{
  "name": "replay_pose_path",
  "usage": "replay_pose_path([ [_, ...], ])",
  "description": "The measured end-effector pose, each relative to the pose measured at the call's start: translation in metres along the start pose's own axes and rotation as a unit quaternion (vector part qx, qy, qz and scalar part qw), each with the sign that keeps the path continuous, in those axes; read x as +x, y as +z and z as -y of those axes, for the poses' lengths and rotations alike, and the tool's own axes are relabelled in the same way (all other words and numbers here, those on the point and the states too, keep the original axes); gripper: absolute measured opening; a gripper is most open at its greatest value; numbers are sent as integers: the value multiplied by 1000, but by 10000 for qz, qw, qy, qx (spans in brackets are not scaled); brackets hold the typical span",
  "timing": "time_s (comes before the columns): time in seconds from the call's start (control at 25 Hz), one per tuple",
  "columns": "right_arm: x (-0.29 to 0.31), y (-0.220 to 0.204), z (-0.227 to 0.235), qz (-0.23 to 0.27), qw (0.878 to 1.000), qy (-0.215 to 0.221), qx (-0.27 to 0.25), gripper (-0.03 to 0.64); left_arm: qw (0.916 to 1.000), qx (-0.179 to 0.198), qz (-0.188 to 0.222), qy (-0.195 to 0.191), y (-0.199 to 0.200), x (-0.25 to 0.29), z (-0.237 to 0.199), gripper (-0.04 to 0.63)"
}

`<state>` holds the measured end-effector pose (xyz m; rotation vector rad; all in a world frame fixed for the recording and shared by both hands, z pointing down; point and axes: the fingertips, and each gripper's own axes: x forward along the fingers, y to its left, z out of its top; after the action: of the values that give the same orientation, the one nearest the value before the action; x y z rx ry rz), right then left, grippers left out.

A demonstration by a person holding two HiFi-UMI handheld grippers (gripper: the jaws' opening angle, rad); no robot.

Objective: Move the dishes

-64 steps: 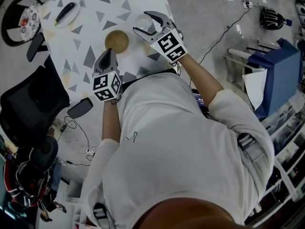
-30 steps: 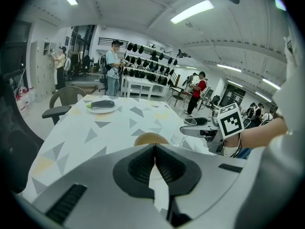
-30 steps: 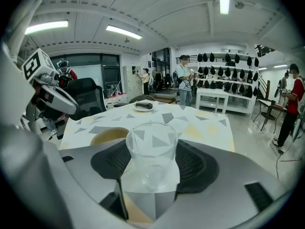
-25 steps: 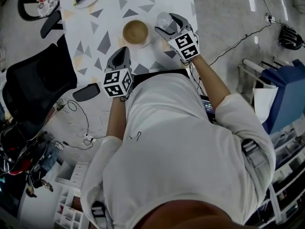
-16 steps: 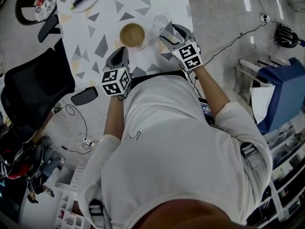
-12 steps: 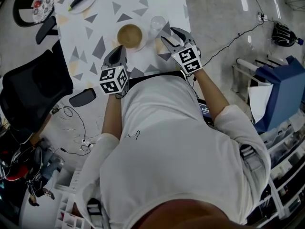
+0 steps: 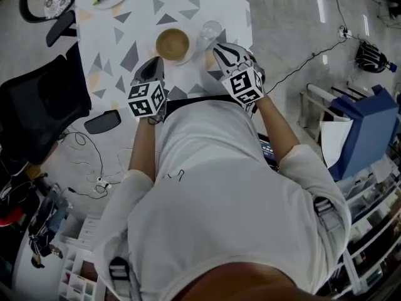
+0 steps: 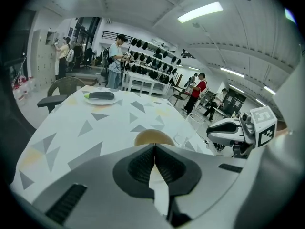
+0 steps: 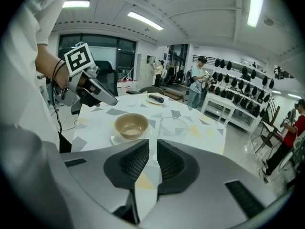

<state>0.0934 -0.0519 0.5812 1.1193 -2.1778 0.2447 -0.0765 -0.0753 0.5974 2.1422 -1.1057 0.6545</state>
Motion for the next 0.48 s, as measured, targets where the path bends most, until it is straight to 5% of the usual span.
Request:
replay_pose_path([
  [0.48, 40, 17, -66, -312, 9798, 983, -1715, 61, 9961, -680, 56, 557, -41, -34, -28, 20],
])
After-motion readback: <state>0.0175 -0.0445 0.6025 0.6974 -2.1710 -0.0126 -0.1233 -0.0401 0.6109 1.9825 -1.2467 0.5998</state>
